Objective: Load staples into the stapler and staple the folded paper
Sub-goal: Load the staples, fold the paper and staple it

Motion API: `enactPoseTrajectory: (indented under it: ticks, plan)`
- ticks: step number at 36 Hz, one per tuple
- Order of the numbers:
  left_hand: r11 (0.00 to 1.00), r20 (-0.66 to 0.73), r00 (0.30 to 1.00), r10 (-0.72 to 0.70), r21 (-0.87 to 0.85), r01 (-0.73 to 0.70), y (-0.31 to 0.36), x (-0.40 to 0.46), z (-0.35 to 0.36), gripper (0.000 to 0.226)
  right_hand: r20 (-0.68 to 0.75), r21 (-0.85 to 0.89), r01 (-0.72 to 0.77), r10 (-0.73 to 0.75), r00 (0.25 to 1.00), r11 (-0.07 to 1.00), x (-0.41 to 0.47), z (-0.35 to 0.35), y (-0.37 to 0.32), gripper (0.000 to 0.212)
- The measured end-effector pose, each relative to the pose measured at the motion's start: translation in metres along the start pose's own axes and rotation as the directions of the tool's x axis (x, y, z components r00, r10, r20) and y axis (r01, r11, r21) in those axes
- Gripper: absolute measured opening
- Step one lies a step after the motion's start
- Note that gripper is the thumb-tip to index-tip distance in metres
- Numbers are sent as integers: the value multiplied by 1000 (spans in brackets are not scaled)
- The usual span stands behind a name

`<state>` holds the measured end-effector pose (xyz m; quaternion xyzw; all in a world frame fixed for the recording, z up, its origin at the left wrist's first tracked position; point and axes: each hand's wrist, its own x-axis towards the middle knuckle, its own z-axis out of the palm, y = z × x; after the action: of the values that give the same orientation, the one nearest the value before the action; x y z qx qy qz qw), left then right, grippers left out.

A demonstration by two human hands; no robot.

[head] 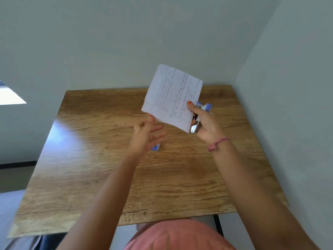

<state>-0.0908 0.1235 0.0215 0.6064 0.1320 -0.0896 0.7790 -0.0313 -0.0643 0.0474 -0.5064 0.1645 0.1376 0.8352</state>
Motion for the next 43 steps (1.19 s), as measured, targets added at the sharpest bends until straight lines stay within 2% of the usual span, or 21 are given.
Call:
enactPoseTrajectory:
  ticks: [3, 5, 8, 11, 15, 19, 23, 25, 28, 33, 38, 43]
  plan:
    - [978, -103, 989, 109, -169, -125, -14, -13, 28, 83, -44, 114, -13, 18, 999, 993, -2, 10, 7, 21]
    - [950, -156, 969, 189, -220, -221, -17, -20, 40, 87, -90, 126, 1, 11, 996, 992, -3, 14, 12, 18]
    - [933, -178, 935, 307, -135, -332, -13, -23, 47, 82, -123, 134, 4, 13, 992, 991, -5, 19, 17, 25]
    - [913, -124, 919, 375, -120, -389, -4, -21, 50, 66, -112, 133, -6, 22, 993, 991, -7, 23, 20, 32]
    - [943, -188, 929, 320, -27, -330, 1, -14, 51, 42, -57, 109, -17, 24, 998, 994, -7, 24, 20, 34]
    - [956, -219, 943, 251, -95, -277, 3, -10, 44, 37, 127, 64, -58, 49, 991, 996, -9, 15, 16, 50]
    - [961, -226, 945, 235, -88, -260, 9, -6, 35, 37, 353, -57, -155, 165, 921, 986, -16, 0, 12, 80]
    - [961, -199, 954, 225, -117, -251, 13, -5, 30, 37, 416, -87, -206, 224, 881, 975, -19, -7, 12, 82]
    - [957, -169, 965, 199, -179, -228, 17, -3, 26, 37, 417, -147, -224, 266, 869, 963, -25, -13, 15, 71]
    - [962, -112, 979, 172, -194, -192, 20, -3, 24, 37, 406, -206, -175, 247, 880, 963, -35, -12, 18, 49]
    - [981, -101, 976, 193, -3, -194, 21, -4, 24, 38, 405, -178, -178, 237, 883, 968, -42, -10, 16, 53]
    - [981, -64, 980, 187, 69, -183, 25, -5, 22, 38, 355, -212, -171, 239, 904, 962, -44, -9, 12, 44]
